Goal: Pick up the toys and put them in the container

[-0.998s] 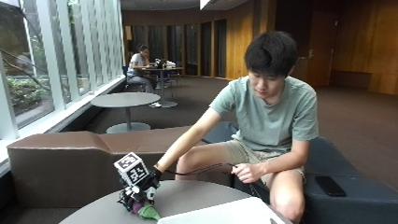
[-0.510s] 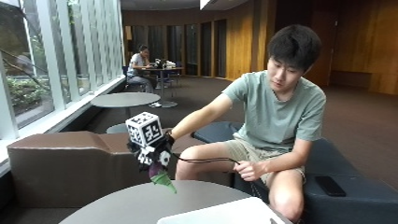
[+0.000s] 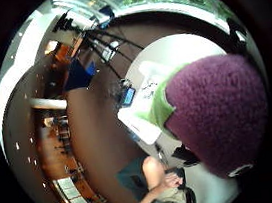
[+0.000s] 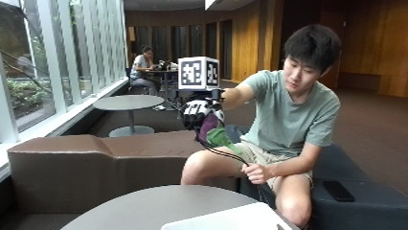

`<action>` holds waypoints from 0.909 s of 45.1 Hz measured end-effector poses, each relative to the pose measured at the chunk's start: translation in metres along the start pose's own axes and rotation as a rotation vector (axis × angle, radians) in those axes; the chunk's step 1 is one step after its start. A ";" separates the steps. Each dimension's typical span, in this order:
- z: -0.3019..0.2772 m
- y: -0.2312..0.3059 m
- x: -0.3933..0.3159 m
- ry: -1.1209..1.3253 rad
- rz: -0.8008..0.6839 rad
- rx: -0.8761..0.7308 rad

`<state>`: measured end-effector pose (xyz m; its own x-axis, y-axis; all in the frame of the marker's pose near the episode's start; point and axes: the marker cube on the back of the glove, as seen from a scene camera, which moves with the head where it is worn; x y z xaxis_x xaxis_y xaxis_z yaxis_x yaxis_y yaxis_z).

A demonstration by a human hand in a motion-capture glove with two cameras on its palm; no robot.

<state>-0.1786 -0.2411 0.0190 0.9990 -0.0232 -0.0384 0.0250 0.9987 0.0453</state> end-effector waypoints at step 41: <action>0.097 0.002 -0.134 -0.083 -0.030 -0.286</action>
<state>-0.3086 -0.2406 0.1212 0.9979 -0.0454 0.0470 0.0553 0.9697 -0.2379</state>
